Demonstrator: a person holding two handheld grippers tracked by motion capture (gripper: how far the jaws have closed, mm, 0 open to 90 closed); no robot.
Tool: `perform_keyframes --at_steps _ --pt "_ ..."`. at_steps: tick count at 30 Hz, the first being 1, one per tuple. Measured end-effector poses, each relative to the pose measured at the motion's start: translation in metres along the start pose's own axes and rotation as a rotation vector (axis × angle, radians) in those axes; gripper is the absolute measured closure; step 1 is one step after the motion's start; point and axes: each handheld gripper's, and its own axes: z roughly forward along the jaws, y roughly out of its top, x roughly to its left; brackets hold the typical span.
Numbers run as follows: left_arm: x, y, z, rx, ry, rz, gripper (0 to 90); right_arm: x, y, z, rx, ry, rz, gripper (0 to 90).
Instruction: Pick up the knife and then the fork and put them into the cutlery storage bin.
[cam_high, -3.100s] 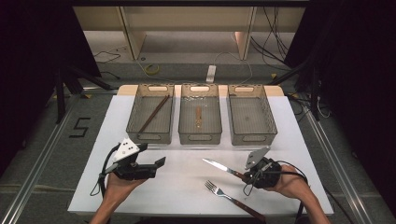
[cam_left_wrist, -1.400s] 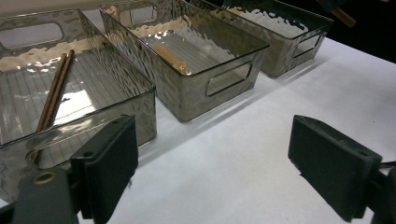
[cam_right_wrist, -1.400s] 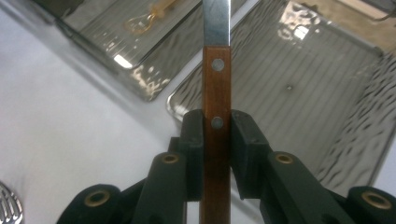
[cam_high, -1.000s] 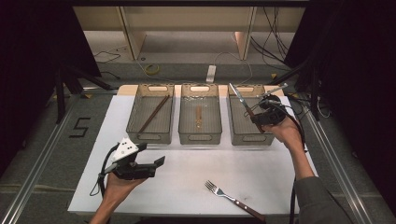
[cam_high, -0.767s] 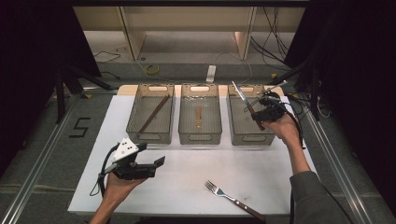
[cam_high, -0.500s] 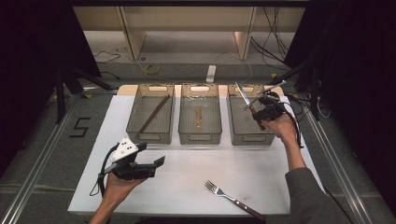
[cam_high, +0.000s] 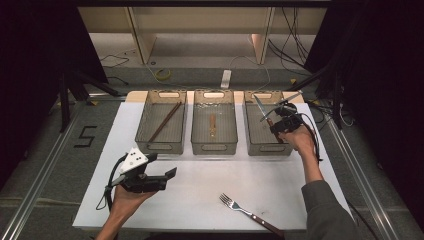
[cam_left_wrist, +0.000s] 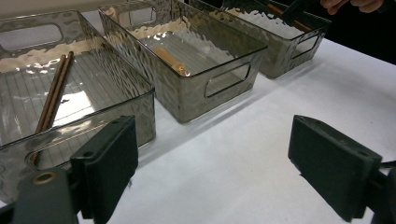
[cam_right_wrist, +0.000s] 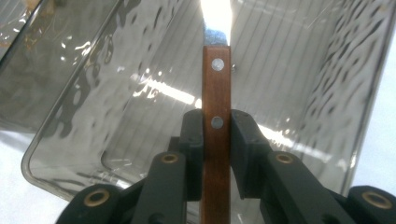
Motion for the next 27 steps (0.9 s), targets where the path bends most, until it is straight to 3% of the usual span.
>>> perform_keyframes --at_steps 6,8,10,11,17,21,27 --pt "0.000 0.000 0.000 0.007 -0.002 0.004 15.7 0.001 0.000 0.002 0.021 0.015 0.007 75.3" --pt "0.000 0.000 0.000 0.000 -0.002 -0.002 15.7 0.004 0.001 0.002 0.030 0.025 0.020 60.2" --pt "0.000 0.000 0.000 0.001 -0.001 -0.002 15.7 0.005 0.001 0.000 0.014 0.033 0.017 57.4" --pt "0.000 0.000 0.000 0.002 0.000 -0.002 15.7 0.006 0.002 -0.003 0.005 0.036 0.024 51.3" --pt "0.000 0.000 0.000 0.002 0.000 -0.003 15.7 0.006 0.001 -0.012 -0.036 0.037 0.012 47.0" --pt "0.000 0.000 0.001 0.005 -0.001 -0.001 15.7 0.012 -0.003 -0.024 -0.078 0.092 -0.025 39.7" --pt "0.001 0.000 0.000 0.003 0.001 -0.002 15.7 0.035 -0.014 -0.047 -0.124 0.118 -0.127 36.3"
